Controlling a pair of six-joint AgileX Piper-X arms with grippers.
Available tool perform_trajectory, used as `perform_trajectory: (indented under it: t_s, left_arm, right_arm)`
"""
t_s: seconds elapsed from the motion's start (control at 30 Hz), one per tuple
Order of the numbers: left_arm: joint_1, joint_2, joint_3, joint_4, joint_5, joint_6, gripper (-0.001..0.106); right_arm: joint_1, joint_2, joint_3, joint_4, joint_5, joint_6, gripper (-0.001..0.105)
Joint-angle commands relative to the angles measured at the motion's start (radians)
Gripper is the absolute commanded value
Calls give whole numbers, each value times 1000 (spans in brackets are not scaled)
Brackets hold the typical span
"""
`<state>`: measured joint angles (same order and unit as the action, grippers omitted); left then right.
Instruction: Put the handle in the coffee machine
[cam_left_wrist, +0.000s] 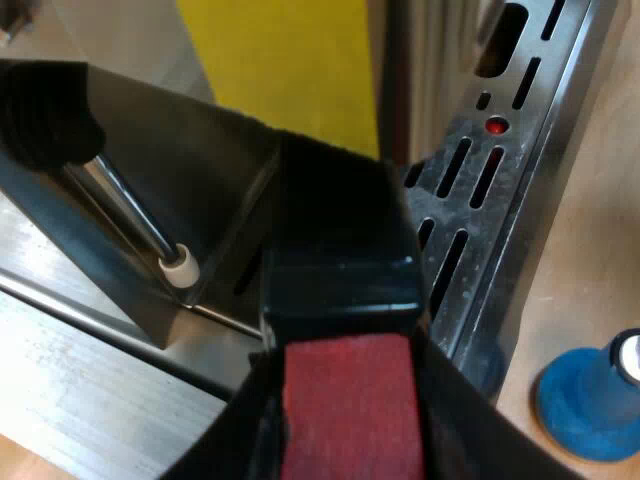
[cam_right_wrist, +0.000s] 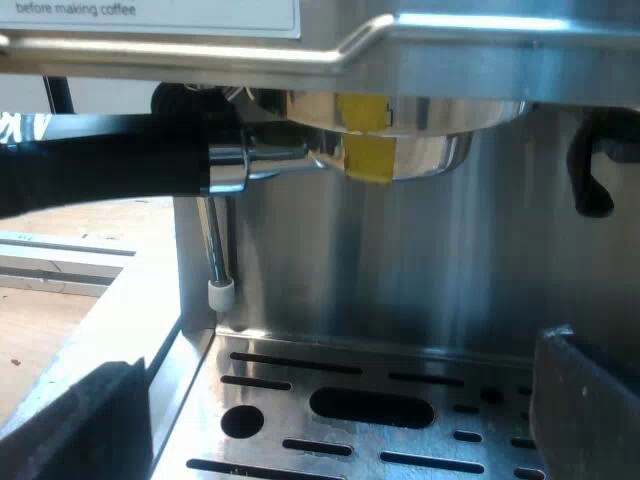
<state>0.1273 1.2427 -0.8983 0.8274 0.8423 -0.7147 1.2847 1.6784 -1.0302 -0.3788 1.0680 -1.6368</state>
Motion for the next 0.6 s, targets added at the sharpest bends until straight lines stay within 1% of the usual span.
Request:
perform_trajectory:
  t_s: [0.03,0.2,0.23,0.3,0.37,0.43,0.53,0.6]
  left_arm:
    - [-1,-39,4,-1,160,40,0]
    - [-1,-39,4,-34,160,40,0]
    - [-1,-39,4,-39,160,40,0]
    - [-1,-39,4,-40,160,40,0]
    - [-1,-39,4,-40,160,40,0]
    - [-1,-39,4,-40,160,40,0]
    - [-1,-39,4,-40,160,40,0]
    - [-1,-39,4,-42,160,40,0]
  right_arm:
    - [-14,9,0,1,5,-13,78]
    - [-59,49,0,-4,-11,-19,78]
    - [-72,60,0,-8,-18,-28,75]
    - [-89,72,0,-8,-37,-28,64]
    - [-112,81,0,-10,-96,-25,49]
    - [-132,91,0,-16,-142,-21,44]
    - [-155,118,0,-72,-155,-20,45]
    - [-169,149,0,-142,-155,-22,45]
